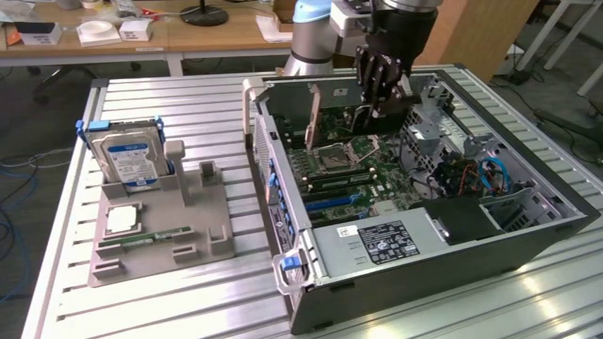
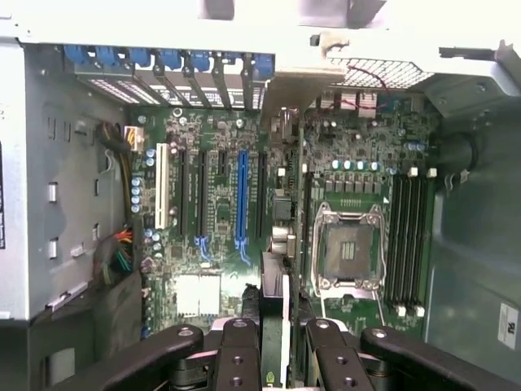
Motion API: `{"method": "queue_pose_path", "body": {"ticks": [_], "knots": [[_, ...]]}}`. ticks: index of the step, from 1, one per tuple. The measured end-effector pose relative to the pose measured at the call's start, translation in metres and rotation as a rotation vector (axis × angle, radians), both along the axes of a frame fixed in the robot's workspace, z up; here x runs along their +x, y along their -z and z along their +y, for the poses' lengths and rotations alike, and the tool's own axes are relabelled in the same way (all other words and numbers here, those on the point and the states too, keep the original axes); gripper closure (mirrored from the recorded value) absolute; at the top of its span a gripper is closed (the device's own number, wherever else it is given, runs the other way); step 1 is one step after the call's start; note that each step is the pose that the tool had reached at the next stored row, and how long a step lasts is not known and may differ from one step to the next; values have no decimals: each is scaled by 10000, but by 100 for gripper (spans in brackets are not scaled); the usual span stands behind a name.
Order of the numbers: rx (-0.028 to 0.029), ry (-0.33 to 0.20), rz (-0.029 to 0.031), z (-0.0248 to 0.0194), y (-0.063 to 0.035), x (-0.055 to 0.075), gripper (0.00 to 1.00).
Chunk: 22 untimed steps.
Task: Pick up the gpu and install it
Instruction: 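Insert the gpu into the slot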
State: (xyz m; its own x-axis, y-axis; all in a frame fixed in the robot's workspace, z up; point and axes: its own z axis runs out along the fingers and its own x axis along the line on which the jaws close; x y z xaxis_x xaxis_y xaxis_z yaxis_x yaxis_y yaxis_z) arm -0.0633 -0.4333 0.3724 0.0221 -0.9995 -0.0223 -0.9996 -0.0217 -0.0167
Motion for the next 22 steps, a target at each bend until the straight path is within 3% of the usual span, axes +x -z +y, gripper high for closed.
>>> {"method": "queue_pose_path", "body": {"ticks": [3, 9, 22], "knots": [[1, -52, 33, -8, 52, -6, 73], [1, -131, 40, -67, 88, -31, 73], [-10, -256, 165, -84, 299, -118, 73]]}}
